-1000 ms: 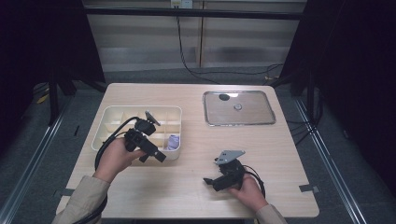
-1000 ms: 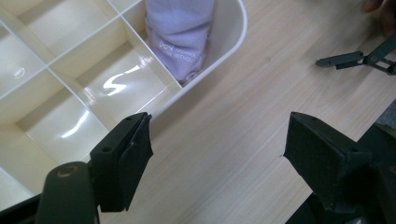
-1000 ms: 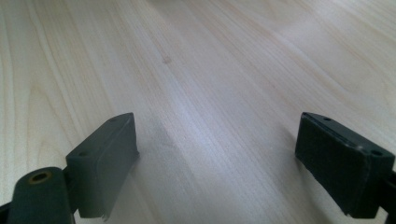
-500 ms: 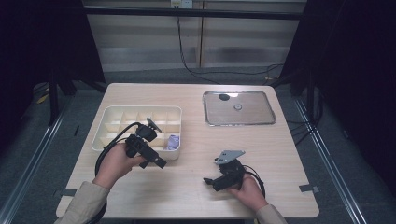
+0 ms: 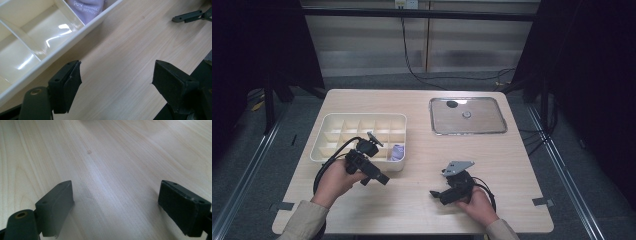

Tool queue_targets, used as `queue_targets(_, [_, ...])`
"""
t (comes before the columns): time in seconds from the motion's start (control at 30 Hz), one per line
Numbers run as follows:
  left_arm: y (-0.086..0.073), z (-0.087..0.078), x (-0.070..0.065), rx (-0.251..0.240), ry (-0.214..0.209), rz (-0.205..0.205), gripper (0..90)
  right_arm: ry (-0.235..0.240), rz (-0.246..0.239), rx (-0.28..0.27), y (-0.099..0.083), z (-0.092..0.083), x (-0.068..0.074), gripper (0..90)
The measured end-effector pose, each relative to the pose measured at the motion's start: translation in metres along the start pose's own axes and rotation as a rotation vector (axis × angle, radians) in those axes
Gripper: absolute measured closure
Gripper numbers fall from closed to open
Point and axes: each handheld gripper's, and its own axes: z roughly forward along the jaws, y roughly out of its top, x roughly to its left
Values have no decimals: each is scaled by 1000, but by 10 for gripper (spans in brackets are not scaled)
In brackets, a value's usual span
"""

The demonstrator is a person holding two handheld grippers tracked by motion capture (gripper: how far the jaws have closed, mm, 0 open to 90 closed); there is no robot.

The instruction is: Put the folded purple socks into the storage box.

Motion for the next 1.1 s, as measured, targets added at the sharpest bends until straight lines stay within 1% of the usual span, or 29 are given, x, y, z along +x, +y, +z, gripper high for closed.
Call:
queue_targets(0.03, [-1,2,0,-11,-2,-6,222,0,0,0,0,0,0,122])
queue_targets(0.13, [-4,4,2,-10,-5,-3,222,0,1,0,0,0,0,122])
queue_targets(0.17, [-6,5,2,-18,-5,-10,222,0,1,0,0,0,0,122])
queue_targets(0.23, [-8,5,4,-16,-3,-1,223,-1,0,0,0,0,0,122])
queue_targets(0.27, [-9,6,4,-23,-7,-10,223,0,0,0,0,0,0,123])
queue_targets(0.33, [-11,7,5,-17,-6,-6,223,0,0,0,0,0,0,123])
queue_targets(0.43, [-13,10,6,-22,-12,-15,224,0,0,0,0,0,0,122])
queue_targets(0.53, [-16,13,7,-14,-14,-4,224,0,0,0,0,0,0,122])
queue_targets(0.57, [-16,14,7,-18,-16,-14,224,0,0,0,0,0,0,122])
queue_targets(0.63, [-18,16,8,-19,-9,-15,224,0,0,0,0,0,0,122])
queue_targets(0.67, [-19,17,9,-14,-12,-8,224,0,0,0,0,0,0,122])
queue_targets(0.73, [-21,19,11,-20,-11,-17,224,0,1,0,0,0,0,122])
queue_targets(0.77, [-21,19,12,-13,-12,-4,223,0,1,0,0,0,0,123])
queue_targets(0.8, [-23,21,13,-17,-13,0,223,0,0,0,0,0,0,122])
queue_targets(0.87, [-25,23,13,-24,-14,-8,221,0,1,0,0,0,0,122])
queue_targets(0.93, [-26,24,15,-16,-12,-1,220,0,1,0,0,0,0,122])
queue_targets(0.97, [-27,26,15,-27,-13,-5,220,0,1,0,0,0,0,122])
queue_targets(1.07, [-30,29,16,-25,-15,-7,220,0,0,0,0,0,0,123])
queue_targets(1.1, [-31,30,17,-22,-15,-2,219,0,1,0,0,0,0,122])
